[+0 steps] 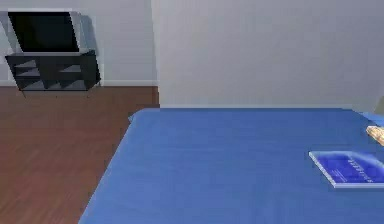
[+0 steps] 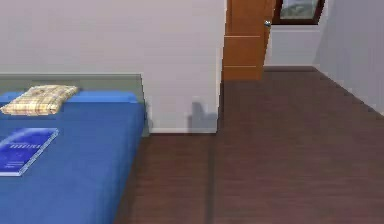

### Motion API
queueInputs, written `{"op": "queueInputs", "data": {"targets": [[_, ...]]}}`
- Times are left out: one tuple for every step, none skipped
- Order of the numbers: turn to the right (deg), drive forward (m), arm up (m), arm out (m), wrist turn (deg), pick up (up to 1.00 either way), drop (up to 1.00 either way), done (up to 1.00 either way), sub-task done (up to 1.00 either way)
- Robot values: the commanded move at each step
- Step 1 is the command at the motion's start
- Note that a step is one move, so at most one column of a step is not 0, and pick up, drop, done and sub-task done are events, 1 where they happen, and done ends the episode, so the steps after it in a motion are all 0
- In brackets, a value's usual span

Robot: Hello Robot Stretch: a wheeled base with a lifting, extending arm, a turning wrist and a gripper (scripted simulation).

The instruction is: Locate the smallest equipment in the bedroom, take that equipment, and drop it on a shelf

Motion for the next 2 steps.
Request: {"op": "queueInputs", "data": {"targets": [[-45.0,0.0,0.0,0.0,0.0,0.0,0.0,0.0,0.0],[-45.0,0.0,0.0,0.0,0.0,0.0,0.0,0.0,0.0]]}}
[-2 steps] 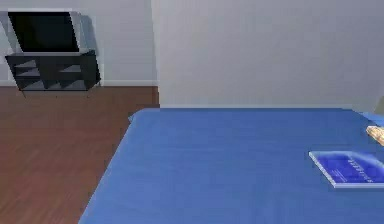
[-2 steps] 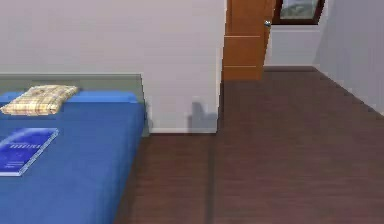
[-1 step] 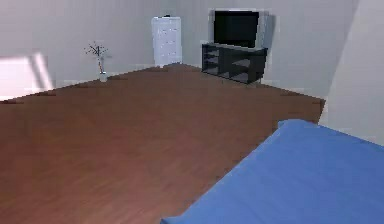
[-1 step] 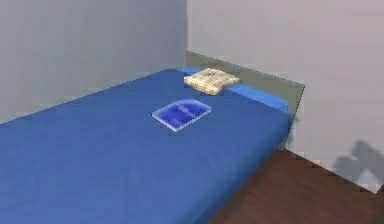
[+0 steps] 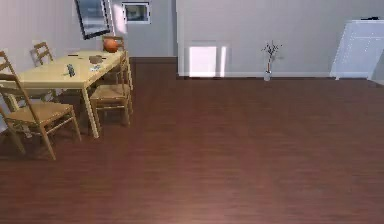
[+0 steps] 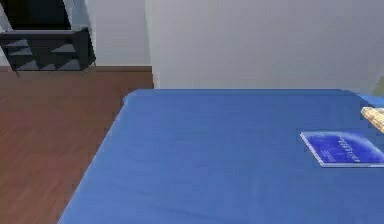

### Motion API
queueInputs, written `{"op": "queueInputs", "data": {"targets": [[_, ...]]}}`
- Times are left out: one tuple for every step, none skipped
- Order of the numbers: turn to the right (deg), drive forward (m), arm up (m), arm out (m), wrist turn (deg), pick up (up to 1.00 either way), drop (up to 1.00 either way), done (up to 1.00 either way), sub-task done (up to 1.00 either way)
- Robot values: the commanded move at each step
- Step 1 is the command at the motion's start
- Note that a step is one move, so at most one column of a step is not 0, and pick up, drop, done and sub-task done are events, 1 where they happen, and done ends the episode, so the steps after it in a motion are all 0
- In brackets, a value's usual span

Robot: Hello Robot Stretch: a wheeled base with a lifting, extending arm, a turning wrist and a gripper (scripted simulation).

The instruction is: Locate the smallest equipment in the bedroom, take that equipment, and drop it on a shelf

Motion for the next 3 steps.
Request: {"op": "queueInputs", "data": {"targets": [[-45.0,0.0,0.0,0.0,0.0,0.0,0.0,0.0,0.0],[-42.0,0.0,0.0,0.0,0.0,0.0,0.0,0.0,0.0],[0.0,0.3,0.0,0.0,0.0,0.0,0.0,0.0,0.0]]}}
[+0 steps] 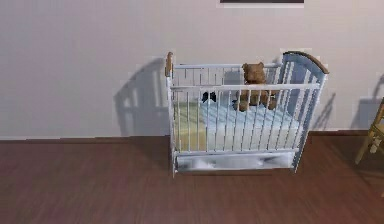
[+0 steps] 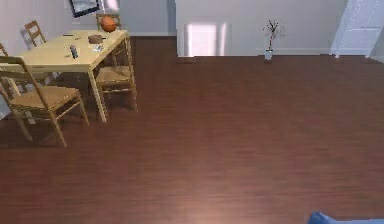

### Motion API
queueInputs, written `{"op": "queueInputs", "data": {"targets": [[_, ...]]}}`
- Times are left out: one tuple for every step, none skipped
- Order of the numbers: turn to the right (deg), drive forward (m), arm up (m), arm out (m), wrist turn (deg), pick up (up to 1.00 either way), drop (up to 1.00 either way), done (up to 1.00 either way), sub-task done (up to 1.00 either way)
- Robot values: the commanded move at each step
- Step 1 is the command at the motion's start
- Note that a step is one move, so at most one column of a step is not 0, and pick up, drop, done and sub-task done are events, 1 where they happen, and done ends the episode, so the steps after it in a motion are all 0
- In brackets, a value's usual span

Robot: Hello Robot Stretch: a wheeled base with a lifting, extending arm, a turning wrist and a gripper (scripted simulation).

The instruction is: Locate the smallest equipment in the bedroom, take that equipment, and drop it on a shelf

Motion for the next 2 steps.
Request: {"op": "queueInputs", "data": {"targets": [[45.0,0.0,0.0,0.0,0.0,0.0,0.0,0.0,0.0],[30.0,0.0,0.0,0.0,0.0,0.0,0.0,0.0,0.0]]}}
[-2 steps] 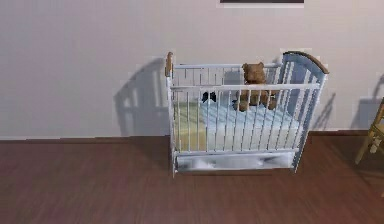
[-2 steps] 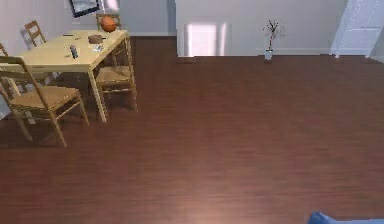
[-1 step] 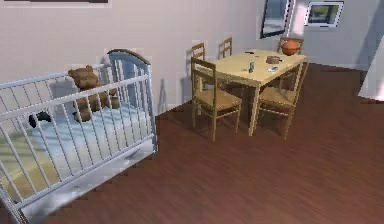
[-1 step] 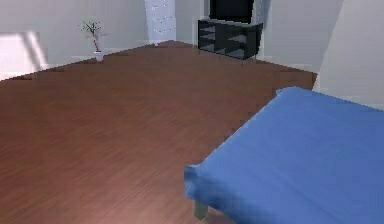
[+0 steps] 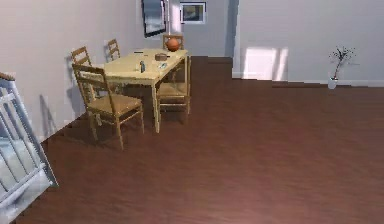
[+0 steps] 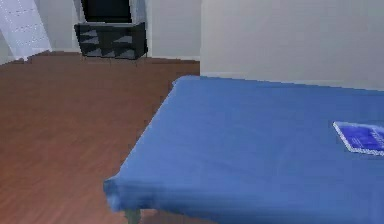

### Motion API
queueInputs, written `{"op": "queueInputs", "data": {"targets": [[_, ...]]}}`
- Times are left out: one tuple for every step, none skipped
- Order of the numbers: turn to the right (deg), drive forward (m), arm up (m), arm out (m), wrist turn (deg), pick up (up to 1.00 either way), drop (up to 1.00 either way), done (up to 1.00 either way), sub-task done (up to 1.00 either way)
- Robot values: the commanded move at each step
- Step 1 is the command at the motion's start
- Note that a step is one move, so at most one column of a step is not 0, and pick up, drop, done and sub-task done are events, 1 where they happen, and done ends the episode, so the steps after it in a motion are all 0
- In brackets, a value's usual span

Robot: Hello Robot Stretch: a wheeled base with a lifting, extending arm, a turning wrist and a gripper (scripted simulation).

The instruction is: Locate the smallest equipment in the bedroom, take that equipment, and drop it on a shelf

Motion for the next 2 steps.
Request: {"op": "queueInputs", "data": {"targets": [[0.0,0.7,0.0,0.0,0.0,0.0,0.0,0.0,0.0],[36.0,0.0,0.0,0.0,0.0,0.0,0.0,0.0,0.0]]}}
